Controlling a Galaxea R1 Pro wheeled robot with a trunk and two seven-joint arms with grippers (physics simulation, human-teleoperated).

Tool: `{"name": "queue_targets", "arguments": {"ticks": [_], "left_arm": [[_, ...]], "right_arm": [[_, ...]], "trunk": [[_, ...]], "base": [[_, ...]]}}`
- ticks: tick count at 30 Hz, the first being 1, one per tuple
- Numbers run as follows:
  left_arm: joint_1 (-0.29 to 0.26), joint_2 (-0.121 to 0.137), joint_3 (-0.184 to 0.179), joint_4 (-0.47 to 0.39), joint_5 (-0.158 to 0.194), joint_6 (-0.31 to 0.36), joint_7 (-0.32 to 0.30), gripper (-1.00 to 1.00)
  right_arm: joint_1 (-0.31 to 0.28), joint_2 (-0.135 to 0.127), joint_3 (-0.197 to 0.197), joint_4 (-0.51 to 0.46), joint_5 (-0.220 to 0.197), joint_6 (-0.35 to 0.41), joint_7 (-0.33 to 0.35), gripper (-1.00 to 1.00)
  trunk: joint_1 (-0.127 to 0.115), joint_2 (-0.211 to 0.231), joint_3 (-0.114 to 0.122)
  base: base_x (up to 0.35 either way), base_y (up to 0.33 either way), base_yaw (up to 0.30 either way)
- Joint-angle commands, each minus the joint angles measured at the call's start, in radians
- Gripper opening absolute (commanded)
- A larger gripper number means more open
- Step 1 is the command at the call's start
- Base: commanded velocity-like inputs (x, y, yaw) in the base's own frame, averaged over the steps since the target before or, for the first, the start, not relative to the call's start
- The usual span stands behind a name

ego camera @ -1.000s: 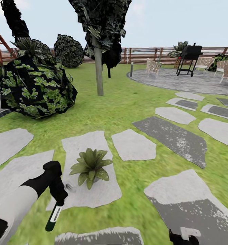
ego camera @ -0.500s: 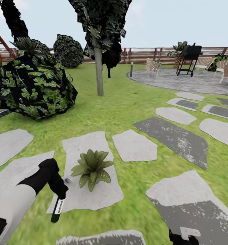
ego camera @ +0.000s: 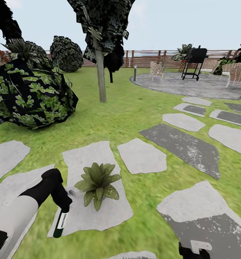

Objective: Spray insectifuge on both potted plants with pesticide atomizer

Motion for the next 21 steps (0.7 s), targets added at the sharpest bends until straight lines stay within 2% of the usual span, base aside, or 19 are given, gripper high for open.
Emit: {"name": "queue_targets", "arguments": {"ticks": [1,4,14,17,21], "left_arm": [[0.002,0.001,-0.004,-0.001,-0.007,0.011,-0.01,-1.0],[0.004,0.001,-0.005,0.0,-0.007,0.011,-0.008,-1.0],[0.004,0.001,-0.005,0.003,-0.004,0.011,-0.009,-1.0],[0.008,0.0,-0.005,0.003,-0.003,0.011,-0.009,-1.0],[0.043,-0.004,-0.007,0.001,-0.013,0.011,-0.008,-1.0]], "right_arm": [[-0.001,0.0,-0.006,0.002,0.011,-0.003,-0.005,1.0],[-0.001,0.0,-0.006,0.002,0.01,-0.003,-0.005,1.0],[-0.001,0.001,-0.006,0.002,0.009,-0.003,-0.005,1.0],[-0.001,0.001,-0.006,0.002,0.009,-0.003,-0.005,1.0],[-0.001,0.004,-0.006,0.002,0.009,-0.003,-0.005,1.0]], "trunk": [[0.0,0.0,-0.001],[0.0,0.0,-0.001],[0.0,0.0,-0.001],[0.0,0.0,-0.001],[0.0,0.0,-0.002]], "base": [[0.136,0.307,0.0],[0.112,0.317,-0.106],[0.054,0.32,-0.249],[0.211,0.082,-0.09],[0.045,0.011,-0.012]]}}
